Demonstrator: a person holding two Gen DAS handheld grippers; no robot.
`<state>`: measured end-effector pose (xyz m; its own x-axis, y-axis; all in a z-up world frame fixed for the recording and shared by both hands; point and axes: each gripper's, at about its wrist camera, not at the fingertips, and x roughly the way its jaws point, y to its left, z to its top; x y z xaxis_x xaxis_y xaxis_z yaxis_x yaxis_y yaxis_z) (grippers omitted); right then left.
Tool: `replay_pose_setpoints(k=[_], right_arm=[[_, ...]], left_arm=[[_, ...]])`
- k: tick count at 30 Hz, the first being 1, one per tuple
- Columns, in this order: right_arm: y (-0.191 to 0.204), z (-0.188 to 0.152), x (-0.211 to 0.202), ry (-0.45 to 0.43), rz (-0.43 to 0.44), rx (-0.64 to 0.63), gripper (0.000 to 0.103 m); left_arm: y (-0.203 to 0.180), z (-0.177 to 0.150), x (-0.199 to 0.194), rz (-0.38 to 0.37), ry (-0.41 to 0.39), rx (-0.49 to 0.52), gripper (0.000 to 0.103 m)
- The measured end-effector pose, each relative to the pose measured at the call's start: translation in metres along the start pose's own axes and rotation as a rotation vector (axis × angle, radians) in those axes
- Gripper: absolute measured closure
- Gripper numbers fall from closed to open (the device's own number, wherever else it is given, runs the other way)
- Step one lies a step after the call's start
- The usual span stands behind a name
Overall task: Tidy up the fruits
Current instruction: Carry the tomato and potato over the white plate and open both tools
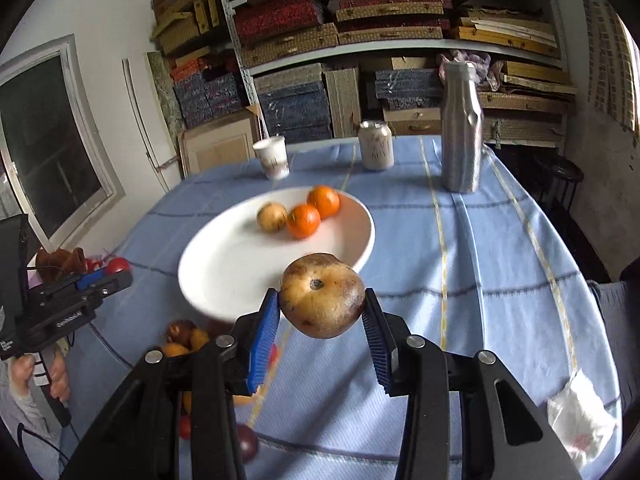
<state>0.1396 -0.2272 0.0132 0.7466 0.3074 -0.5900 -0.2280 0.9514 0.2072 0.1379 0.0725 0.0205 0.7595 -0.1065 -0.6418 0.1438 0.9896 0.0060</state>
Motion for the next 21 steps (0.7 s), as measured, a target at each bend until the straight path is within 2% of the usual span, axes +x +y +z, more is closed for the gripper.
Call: replay_pose_setpoints(k=[4, 7, 10, 14, 21], right_arm=[[0.018, 0.036, 0.015, -0.002, 0.025, -0.010, 0.060], [0.030, 0.047, 0.040, 0.017, 0.049, 0.005, 0.060], [0.035, 0.046, 0.071, 0.049, 0.075, 0.045, 0.060], [0.036, 0.034, 0.102, 0.100, 0.053, 0.031, 0.060], [0.037, 0.032, 0.115, 0.125, 0.036, -0.017, 0.060]], left_arm=[[-0.015, 0.031, 0.015, -0.015, -0.015, 0.003, 0.073], [-0.021, 0.044, 0.038, -0.024, -0.002, -0.018, 0.073], [-0.022, 0.046, 0.066, -0.014, 0.026, -0.032, 0.073], [-0.017, 0.038, 0.100, -0.030, 0.072, -0.047, 0.073], [-0.012, 0.030, 0.126, -0.056, 0.131, -0.047, 0.073]])
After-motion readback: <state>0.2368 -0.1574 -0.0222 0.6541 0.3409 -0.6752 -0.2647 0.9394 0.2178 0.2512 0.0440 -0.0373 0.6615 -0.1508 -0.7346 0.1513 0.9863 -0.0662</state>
